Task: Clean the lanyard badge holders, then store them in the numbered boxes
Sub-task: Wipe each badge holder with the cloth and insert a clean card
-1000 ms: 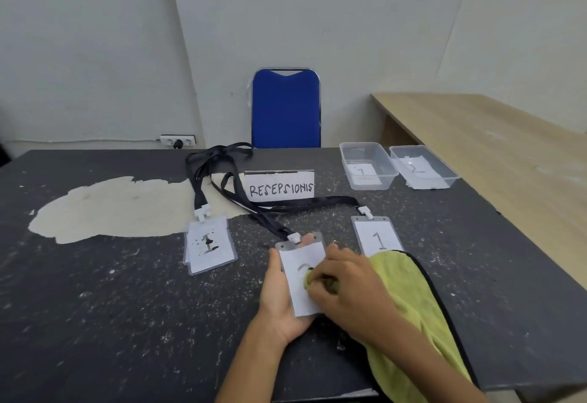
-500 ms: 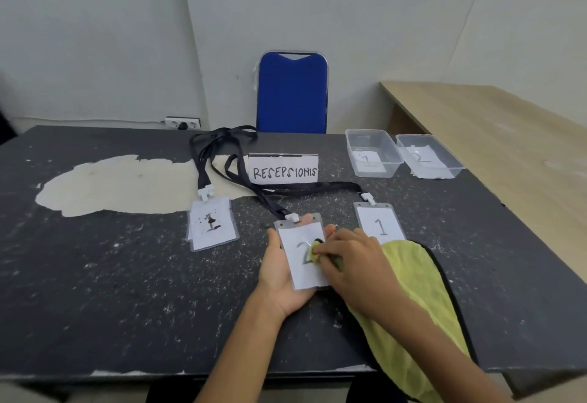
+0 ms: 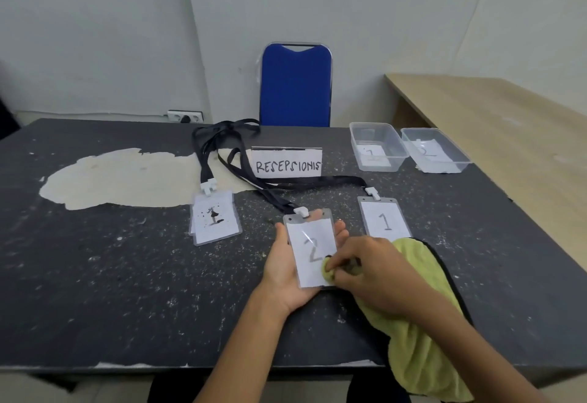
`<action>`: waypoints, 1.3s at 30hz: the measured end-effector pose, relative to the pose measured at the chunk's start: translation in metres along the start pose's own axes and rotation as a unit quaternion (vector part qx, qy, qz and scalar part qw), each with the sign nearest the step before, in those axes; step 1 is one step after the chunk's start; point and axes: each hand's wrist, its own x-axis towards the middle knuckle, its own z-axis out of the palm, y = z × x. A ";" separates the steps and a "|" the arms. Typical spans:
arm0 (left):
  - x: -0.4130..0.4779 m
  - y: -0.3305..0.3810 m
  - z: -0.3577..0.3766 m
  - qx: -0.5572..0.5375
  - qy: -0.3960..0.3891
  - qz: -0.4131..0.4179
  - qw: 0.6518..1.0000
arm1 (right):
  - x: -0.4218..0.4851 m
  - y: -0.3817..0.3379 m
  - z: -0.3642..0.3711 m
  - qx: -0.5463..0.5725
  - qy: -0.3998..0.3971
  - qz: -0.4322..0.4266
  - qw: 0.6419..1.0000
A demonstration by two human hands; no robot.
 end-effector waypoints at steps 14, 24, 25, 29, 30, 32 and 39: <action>-0.001 0.003 -0.001 0.012 -0.001 -0.003 1.000 | -0.001 -0.011 0.015 0.045 0.063 0.011 0.997; -0.002 0.003 -0.001 0.014 -0.001 -0.008 1.000 | -0.001 -0.019 0.017 0.044 0.060 0.000 0.997; -0.003 0.003 -0.001 0.009 -0.003 -0.016 1.000 | -0.002 -0.023 0.019 0.067 0.043 -0.007 0.997; -0.002 0.000 0.000 0.024 0.005 -0.020 0.999 | -0.005 -0.013 0.009 0.071 -0.026 0.018 0.997; -0.002 0.000 0.001 0.024 0.008 -0.015 1.000 | -0.002 -0.010 0.009 0.045 -0.001 0.032 0.998; -0.001 0.001 0.001 0.019 0.011 -0.011 1.000 | 0.003 -0.013 0.014 0.023 0.051 0.039 0.998; -0.002 -0.001 0.001 0.018 -0.008 -0.022 1.000 | 0.001 -0.012 0.010 0.024 -0.008 0.038 0.999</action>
